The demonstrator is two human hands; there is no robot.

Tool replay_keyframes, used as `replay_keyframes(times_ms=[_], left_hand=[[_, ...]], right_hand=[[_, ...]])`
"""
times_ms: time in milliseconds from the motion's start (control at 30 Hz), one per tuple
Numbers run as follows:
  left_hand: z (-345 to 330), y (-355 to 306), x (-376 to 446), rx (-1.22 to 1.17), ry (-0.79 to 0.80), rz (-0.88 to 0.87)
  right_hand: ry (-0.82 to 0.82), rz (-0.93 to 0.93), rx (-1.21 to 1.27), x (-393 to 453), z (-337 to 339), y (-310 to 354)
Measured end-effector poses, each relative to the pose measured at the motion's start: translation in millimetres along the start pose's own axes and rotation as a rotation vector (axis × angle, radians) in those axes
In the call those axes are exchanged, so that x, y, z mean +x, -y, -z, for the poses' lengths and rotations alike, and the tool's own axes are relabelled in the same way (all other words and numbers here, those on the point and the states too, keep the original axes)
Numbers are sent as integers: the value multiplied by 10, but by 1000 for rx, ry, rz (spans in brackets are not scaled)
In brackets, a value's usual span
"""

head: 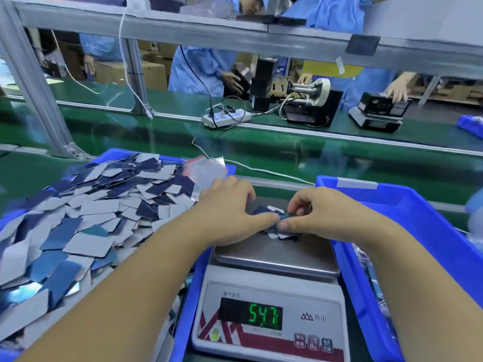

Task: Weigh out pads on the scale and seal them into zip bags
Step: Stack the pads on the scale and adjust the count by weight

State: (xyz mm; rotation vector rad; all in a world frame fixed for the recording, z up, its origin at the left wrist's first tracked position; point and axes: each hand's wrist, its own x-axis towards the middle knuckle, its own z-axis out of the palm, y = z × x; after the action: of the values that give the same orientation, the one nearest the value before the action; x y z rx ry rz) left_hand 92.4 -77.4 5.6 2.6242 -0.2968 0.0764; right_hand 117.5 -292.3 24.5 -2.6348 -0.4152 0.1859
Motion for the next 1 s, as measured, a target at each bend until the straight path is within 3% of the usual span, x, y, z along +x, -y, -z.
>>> replay_keyframes(times_ms=[333, 567, 1000], left_hand=[[-30, 11, 7, 67, 23, -19], [-1, 19, 6, -33, 92, -52], [29, -15, -42, -290, 35, -95]], right_hand=[[10, -29, -6, -41, 42, 17], [53, -4, -1, -46, 7, 67], [21, 82, 107, -67, -17, 141]])
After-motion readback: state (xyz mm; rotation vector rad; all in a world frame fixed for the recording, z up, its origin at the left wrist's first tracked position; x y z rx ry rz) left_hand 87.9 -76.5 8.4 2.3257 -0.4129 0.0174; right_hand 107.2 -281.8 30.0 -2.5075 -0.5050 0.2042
